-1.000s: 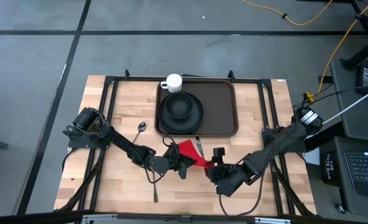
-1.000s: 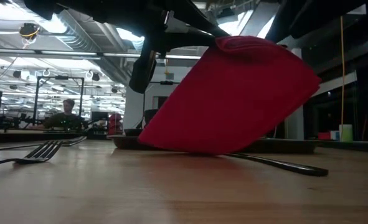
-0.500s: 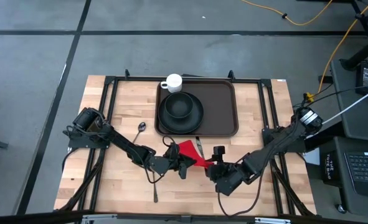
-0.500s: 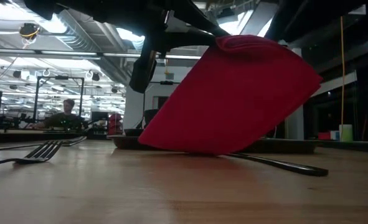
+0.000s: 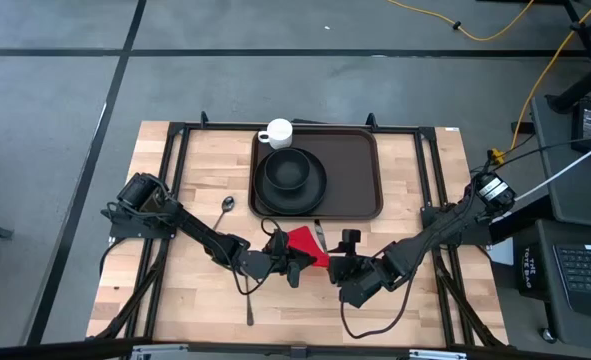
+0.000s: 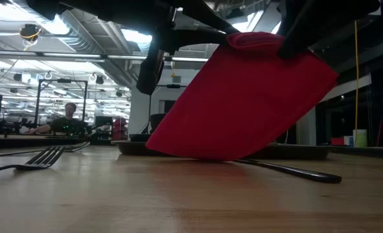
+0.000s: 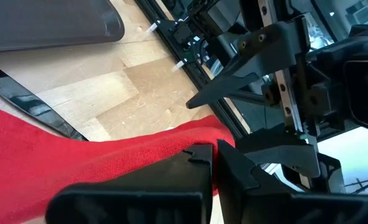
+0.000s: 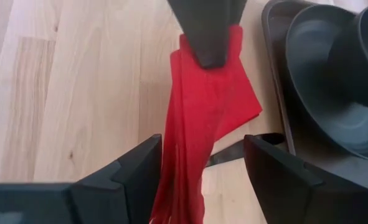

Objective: Set up tray
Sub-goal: Put the red table napkin on the brown serving tray to the top right of the black plate

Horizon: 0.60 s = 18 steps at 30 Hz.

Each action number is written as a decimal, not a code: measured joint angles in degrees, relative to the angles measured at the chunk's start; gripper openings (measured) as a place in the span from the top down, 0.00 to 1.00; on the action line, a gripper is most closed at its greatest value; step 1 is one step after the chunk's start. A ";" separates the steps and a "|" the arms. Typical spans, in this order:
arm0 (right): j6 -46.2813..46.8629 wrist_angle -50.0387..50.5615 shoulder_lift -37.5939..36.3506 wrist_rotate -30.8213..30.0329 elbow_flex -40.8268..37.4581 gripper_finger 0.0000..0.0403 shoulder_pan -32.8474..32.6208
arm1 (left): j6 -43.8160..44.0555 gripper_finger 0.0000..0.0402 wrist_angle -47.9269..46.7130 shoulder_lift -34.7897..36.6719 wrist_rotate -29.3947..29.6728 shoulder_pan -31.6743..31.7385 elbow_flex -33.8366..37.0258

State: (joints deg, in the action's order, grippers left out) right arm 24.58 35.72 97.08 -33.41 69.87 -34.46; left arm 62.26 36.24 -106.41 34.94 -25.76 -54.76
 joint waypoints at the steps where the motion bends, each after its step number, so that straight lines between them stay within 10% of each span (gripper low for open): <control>1: 0.69 -0.02 0.00 -0.02 0.00 0.43 0.00 | 0.00 1.00 -0.01 0.00 0.00 0.00 0.00; 18: 2.22 0.62 0.00 2.45 0.00 0.58 0.00 | 4.74 1.00 0.01 0.00 0.01 0.00 0.00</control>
State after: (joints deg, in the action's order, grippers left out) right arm 26.80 36.34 97.08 -30.96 69.87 -34.46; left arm 67.00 36.25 -106.41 34.94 -25.76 -54.76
